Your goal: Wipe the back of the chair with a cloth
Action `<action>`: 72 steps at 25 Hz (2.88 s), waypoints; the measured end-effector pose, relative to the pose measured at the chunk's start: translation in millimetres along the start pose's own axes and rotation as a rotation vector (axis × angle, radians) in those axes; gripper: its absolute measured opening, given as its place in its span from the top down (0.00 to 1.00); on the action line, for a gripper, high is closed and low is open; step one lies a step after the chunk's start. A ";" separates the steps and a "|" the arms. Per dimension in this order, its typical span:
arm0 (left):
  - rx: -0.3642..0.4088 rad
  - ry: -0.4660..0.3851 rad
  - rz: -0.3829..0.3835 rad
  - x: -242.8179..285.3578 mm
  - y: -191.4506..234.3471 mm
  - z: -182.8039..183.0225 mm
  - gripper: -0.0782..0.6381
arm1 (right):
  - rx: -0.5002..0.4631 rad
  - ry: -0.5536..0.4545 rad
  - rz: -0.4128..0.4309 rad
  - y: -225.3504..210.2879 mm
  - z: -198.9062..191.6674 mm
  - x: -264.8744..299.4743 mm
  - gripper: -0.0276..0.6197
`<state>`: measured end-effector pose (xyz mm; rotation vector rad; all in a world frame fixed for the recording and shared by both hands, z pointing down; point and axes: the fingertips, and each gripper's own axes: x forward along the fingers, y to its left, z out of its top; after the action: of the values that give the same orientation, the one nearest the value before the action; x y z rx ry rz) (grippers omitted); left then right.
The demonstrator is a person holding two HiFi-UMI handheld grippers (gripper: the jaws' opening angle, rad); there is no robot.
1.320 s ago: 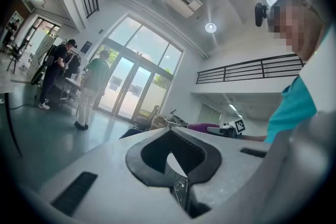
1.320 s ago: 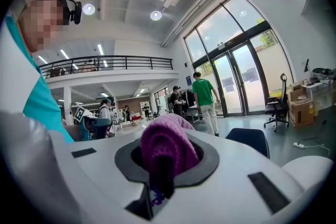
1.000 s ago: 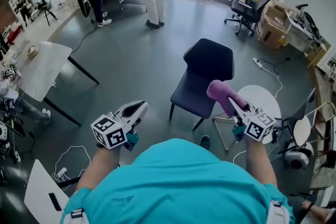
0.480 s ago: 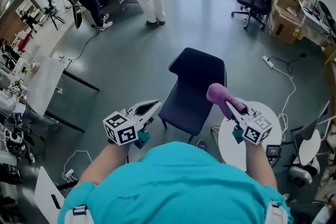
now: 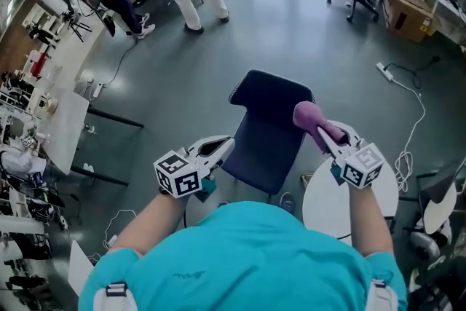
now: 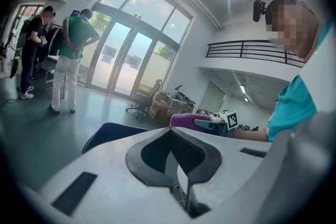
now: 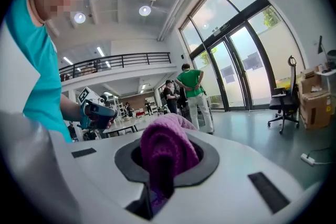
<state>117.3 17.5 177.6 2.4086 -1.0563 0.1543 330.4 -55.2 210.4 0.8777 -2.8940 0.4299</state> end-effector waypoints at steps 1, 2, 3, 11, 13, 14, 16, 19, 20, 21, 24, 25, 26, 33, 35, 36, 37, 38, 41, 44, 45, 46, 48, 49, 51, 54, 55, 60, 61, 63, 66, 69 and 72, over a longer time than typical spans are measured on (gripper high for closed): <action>-0.003 0.004 -0.002 2.2 15.3 -2.1 0.88 | -0.022 0.017 -0.002 -2.7 -2.5 15.7 0.88; -0.003 0.008 -0.005 4.4 32.4 -4.0 0.88 | -0.048 0.034 -0.002 -5.1 -4.5 33.7 0.88; 0.000 0.011 -0.009 7.1 50.8 -5.3 0.88 | -0.077 0.053 0.002 -7.3 -6.0 53.9 0.88; 0.028 0.022 -0.014 36.6 181.9 -33.7 0.88 | -0.396 0.324 0.002 -28.1 -59.1 207.4 0.88; 0.042 0.013 -0.004 36.8 208.0 -40.0 0.88 | -0.510 0.375 -0.031 -36.6 -74.2 250.6 0.88; 0.045 0.008 -0.004 35.9 218.4 -44.7 0.88 | -0.571 0.396 -0.051 -41.0 -81.6 271.4 0.88; 0.041 0.002 -0.008 35.6 236.0 -59.4 0.88 | -0.687 0.430 -0.092 -50.9 -97.7 309.0 0.88; 0.020 0.000 -0.012 41.3 254.6 -85.8 0.88 | -0.835 0.472 -0.137 -66.0 -120.6 350.5 0.88; 0.012 -0.001 -0.014 43.6 257.6 -93.8 0.88 | -0.877 0.483 -0.147 -70.1 -126.9 360.0 0.88; 0.004 -0.002 -0.018 45.3 259.1 -101.4 0.89 | -0.915 0.493 -0.158 -73.7 -132.6 368.4 0.88; -0.018 -0.008 -0.042 47.9 261.3 -121.5 0.88 | -1.008 0.515 -0.191 -82.0 -146.5 392.6 0.88; -0.027 -0.009 -0.051 48.1 261.8 -127.5 0.88 | -1.035 0.523 -0.199 -83.1 -150.7 400.5 0.88; -0.035 -0.010 -0.059 48.1 262.2 -133.1 0.88 | -1.065 0.530 -0.205 -83.2 -154.8 407.9 0.88; -0.038 -0.025 -0.084 58.4 257.9 -158.6 0.88 | -1.332 0.582 -0.247 -89.9 -176.7 437.2 0.88; -0.036 -0.027 -0.094 62.1 256.2 -161.2 0.88 | -1.389 0.598 -0.254 -93.9 -177.4 442.0 0.87; -0.038 -0.029 -0.097 62.9 255.9 -162.2 0.88 | -1.417 0.606 -0.253 -94.8 -177.7 443.8 0.87; -0.040 -0.031 -0.098 63.2 255.7 -163.0 0.88 | -1.443 0.613 -0.250 -95.1 -178.0 444.9 0.87; -0.041 -0.034 -0.099 63.3 255.5 -163.7 0.88 | -1.466 0.618 -0.248 -95.2 -178.4 445.1 0.87; -0.033 -0.042 -0.100 63.3 255.2 -164.7 0.88 | -1.503 0.630 -0.248 -97.2 -180.6 440.0 0.88; -0.025 -0.048 -0.101 61.4 254.5 -163.9 0.88 | -1.516 0.642 -0.257 -100.3 -183.7 430.9 0.88; -0.023 -0.050 -0.100 61.3 254.1 -163.0 0.88 | -1.519 0.646 -0.259 -101.7 -184.4 428.3 0.88; -0.022 -0.053 -0.099 61.9 253.5 -162.0 0.88 | -1.521 0.650 -0.262 -103.6 -184.8 425.8 0.88; -0.020 -0.057 -0.098 63.2 251.7 -160.6 0.88 | -1.520 0.659 -0.270 -107.6 -185.1 420.6 0.88; -0.018 -0.059 -0.099 63.1 250.8 -160.3 0.88 | -1.518 0.664 -0.275 -109.0 -185.5 418.2 0.88; -0.016 -0.063 -0.100 61.1 250.2 -159.0 0.88 | -1.512 0.674 -0.284 -110.8 -186.2 414.6 0.88; -0.008 -0.067 -0.099 57.7 250.4 -155.6 0.88 | -1.505 0.687 -0.292 -113.3 -185.1 409.7 0.87; -0.003 -0.067 -0.096 57.4 250.3 -155.0 0.88 | -1.502 0.692 -0.295 -114.6 -184.7 407.2 0.88; 0.044 -0.062 -0.064 56.2 254.2 -154.3 0.88 | -1.481 0.708 -0.317 -119.5 -183.3 393.2 0.87; 0.054 -0.060 -0.056 56.6 255.4 -153.8 0.89 | -1.478 0.710 -0.320 -120.9 -183.0 390.3 0.87; 0.070 -0.058 -0.041 58.2 258.5 -152.3 0.88 | -1.471 0.713 -0.328 -124.7 -182.1 384.4 0.87; 0.078 -0.060 -0.029 59.1 262.2 -150.6 0.88 | -1.461 0.719 -0.341 -129.1 -181.7 376.4 0.87; 0.080 -0.062 -0.030 60.0 259.2 -150.8 0.88 | -1.456 0.724 -0.352 -132.4 -182.1 367.3 0.87; 0.079 -0.062 -0.037 62.7 253.4 -150.2 0.88 | -1.454 0.731 -0.357 -136.0 -181.4 359.4 0.87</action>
<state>-6.3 -95.6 427.8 2.5173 -1.0513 0.1111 107.5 -301.6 475.3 0.6389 -1.5843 -1.0215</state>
